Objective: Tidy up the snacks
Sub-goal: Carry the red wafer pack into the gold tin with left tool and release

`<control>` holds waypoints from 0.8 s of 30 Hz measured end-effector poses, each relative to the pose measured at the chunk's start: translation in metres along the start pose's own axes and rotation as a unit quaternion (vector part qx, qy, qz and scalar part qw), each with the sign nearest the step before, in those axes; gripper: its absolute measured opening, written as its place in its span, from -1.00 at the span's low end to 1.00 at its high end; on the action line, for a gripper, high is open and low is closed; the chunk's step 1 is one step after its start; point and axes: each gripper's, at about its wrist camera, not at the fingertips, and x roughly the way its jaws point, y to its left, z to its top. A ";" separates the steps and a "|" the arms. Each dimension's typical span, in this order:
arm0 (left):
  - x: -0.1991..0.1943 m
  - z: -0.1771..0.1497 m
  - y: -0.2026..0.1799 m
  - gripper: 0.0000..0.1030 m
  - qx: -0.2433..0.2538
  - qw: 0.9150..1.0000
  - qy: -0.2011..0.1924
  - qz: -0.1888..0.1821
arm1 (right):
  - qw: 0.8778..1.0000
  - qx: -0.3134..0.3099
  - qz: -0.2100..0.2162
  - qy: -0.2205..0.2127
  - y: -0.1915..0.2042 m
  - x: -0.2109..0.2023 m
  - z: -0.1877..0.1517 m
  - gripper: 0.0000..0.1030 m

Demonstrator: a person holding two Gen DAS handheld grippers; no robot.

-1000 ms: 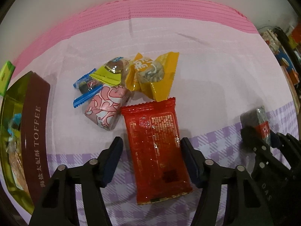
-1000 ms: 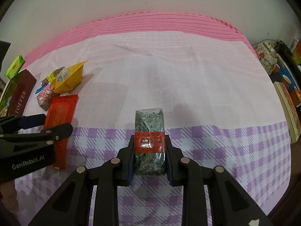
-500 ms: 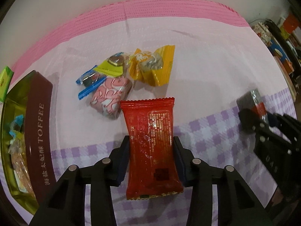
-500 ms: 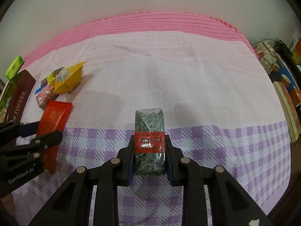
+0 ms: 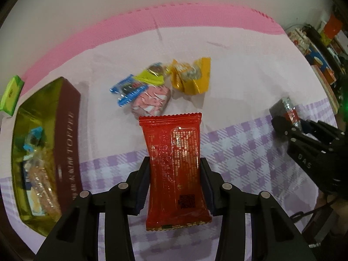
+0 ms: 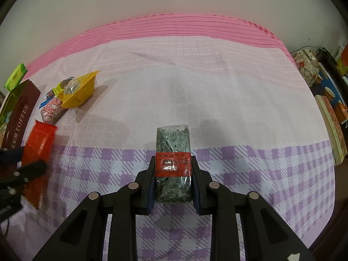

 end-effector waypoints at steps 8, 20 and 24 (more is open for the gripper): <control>-0.033 0.005 0.032 -0.15 -0.012 0.999 -0.031 0.012 | 1.000 0.000 -0.002 0.000 0.000 0.000 0.001 -0.53; -0.062 0.001 0.129 -0.15 -0.078 0.993 -0.048 0.073 | 1.000 -0.002 -0.006 -0.003 -0.001 0.001 0.000 -0.53; -0.071 -0.009 0.166 -0.15 -0.100 0.988 -0.050 0.105 | 1.000 -0.002 -0.006 -0.003 0.001 0.001 -0.001 -0.53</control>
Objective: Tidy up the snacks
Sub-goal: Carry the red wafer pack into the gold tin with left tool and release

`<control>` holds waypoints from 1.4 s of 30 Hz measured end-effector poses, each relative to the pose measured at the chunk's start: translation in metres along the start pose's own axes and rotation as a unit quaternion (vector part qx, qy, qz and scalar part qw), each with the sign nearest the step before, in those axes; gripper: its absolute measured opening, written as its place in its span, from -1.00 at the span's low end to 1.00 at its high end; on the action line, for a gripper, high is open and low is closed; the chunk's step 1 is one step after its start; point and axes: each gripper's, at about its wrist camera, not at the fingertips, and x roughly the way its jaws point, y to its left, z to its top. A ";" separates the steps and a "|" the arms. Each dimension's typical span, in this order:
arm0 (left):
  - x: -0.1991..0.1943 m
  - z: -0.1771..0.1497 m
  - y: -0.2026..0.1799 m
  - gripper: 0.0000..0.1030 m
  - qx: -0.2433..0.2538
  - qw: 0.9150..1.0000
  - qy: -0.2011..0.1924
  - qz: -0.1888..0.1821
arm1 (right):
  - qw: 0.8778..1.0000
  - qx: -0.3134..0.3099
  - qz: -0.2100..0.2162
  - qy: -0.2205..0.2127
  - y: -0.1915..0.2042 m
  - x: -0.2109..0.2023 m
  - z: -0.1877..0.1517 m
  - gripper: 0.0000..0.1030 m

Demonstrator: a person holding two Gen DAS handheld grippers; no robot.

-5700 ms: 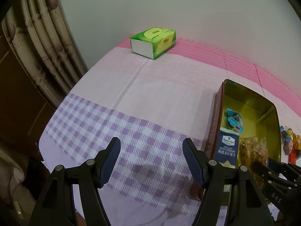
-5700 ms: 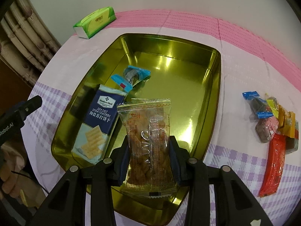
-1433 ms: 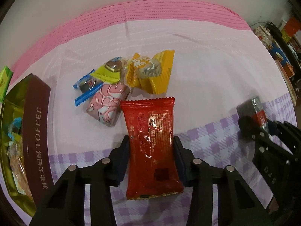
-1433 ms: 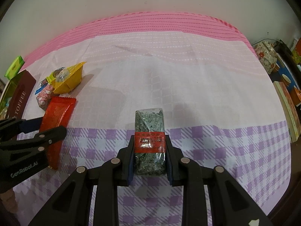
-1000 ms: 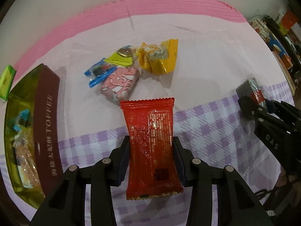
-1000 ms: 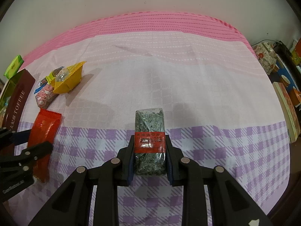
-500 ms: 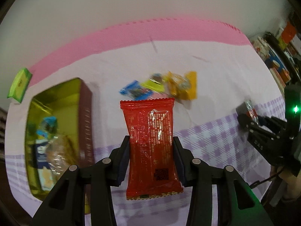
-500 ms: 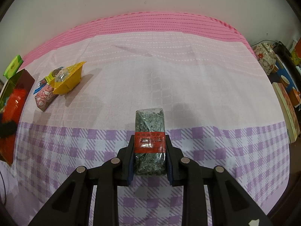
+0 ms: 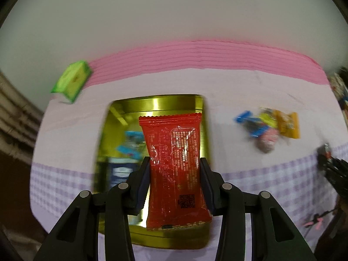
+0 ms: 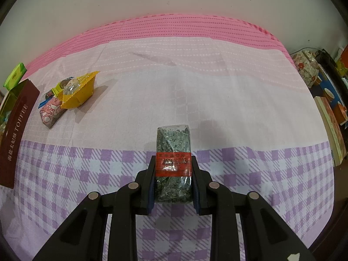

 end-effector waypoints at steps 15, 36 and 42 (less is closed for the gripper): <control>0.034 -0.025 0.060 -0.15 -0.006 0.998 0.044 0.043 | 1.000 0.008 -0.004 0.004 0.002 0.000 0.002 -0.53; 0.063 -0.046 0.071 -0.14 -0.002 0.997 0.064 0.038 | 1.000 0.012 -0.009 0.008 0.003 0.001 0.004 -0.52; 0.064 -0.048 0.071 -0.10 -0.003 0.998 0.062 0.032 | 1.000 0.013 -0.011 0.009 0.004 0.001 0.004 -0.52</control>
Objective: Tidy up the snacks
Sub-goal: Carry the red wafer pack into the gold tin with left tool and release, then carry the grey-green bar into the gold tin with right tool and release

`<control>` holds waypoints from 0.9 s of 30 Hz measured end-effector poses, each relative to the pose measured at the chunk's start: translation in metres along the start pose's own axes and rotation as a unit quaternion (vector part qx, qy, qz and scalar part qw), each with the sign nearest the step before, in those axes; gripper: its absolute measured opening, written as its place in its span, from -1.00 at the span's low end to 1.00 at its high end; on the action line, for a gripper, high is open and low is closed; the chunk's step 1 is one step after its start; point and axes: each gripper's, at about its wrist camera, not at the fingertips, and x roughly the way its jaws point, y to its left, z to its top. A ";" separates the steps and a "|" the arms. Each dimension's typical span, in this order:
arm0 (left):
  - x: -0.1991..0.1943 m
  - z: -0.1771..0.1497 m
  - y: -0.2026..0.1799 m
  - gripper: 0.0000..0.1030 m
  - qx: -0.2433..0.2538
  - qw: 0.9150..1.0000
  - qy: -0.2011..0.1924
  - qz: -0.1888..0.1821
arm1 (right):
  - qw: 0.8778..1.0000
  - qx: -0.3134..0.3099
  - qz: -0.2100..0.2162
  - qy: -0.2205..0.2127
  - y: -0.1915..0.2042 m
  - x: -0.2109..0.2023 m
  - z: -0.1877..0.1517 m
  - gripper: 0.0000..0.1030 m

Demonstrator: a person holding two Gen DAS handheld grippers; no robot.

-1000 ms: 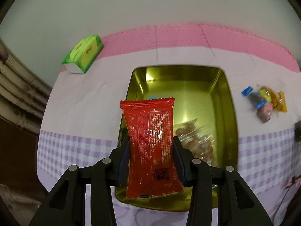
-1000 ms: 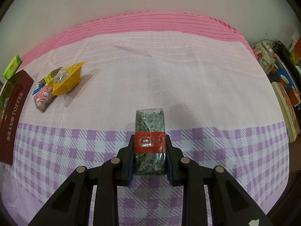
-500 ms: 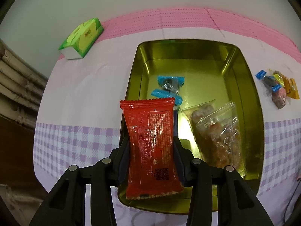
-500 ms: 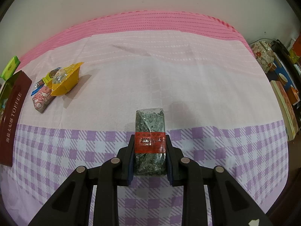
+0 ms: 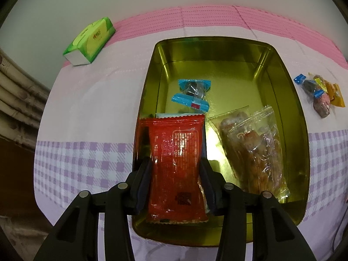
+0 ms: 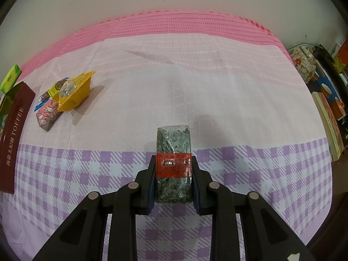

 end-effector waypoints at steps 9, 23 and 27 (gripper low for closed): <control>-0.024 -0.003 0.006 0.00 -0.009 0.999 -0.046 -0.014 | 1.000 0.003 -0.009 0.001 0.001 0.000 -0.001 -0.53; -0.041 -0.017 0.031 0.16 -0.080 0.990 -0.114 0.021 | 0.999 0.027 -0.043 -0.004 0.012 -0.003 -0.004 -0.54; -0.039 -0.023 0.040 0.21 -0.094 0.988 -0.117 0.021 | 0.999 0.027 -0.043 -0.006 0.025 -0.007 -0.003 -0.54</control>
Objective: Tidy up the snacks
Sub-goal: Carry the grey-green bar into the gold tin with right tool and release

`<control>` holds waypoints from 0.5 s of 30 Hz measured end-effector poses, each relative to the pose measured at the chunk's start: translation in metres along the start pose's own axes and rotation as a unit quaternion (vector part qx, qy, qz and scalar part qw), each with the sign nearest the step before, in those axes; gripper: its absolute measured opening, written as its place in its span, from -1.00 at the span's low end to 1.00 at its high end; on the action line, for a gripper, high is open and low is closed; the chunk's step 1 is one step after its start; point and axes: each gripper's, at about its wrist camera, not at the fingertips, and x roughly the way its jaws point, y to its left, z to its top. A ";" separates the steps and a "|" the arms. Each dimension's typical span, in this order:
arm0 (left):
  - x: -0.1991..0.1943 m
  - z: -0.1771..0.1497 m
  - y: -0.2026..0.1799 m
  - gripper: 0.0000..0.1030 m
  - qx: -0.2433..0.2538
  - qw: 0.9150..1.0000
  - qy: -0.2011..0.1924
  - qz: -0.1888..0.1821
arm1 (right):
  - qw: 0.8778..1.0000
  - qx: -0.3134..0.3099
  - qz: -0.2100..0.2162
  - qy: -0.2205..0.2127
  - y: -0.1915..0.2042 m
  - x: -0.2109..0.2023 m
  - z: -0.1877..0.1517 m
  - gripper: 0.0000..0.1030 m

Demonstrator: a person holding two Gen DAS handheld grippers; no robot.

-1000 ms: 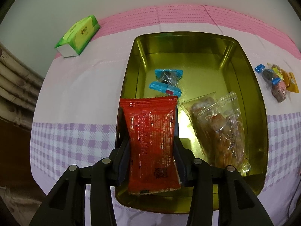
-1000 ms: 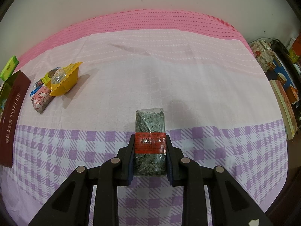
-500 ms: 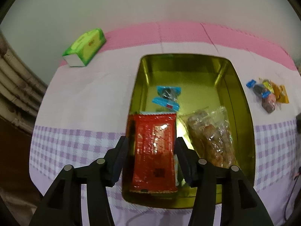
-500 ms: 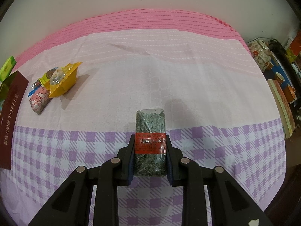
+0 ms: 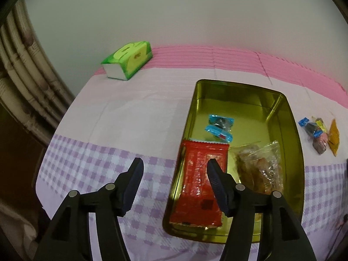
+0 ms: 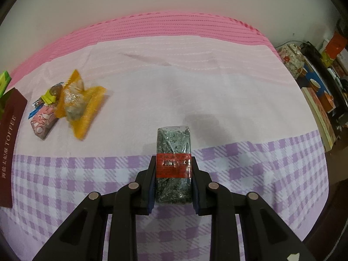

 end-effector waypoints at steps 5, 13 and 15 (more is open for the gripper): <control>0.000 -0.001 0.012 0.22 -0.017 1.000 -0.005 0.014 | 1.000 -0.013 0.008 -0.024 0.024 -0.024 0.006 -0.54; -0.006 0.002 0.027 0.32 -0.046 0.999 -0.013 0.007 | 0.994 -0.069 0.067 -0.054 0.094 -0.063 0.021 -0.54; -0.007 0.003 0.031 0.32 -0.054 0.998 -0.014 0.009 | 0.990 -0.092 0.084 -0.059 0.120 -0.070 0.023 -0.54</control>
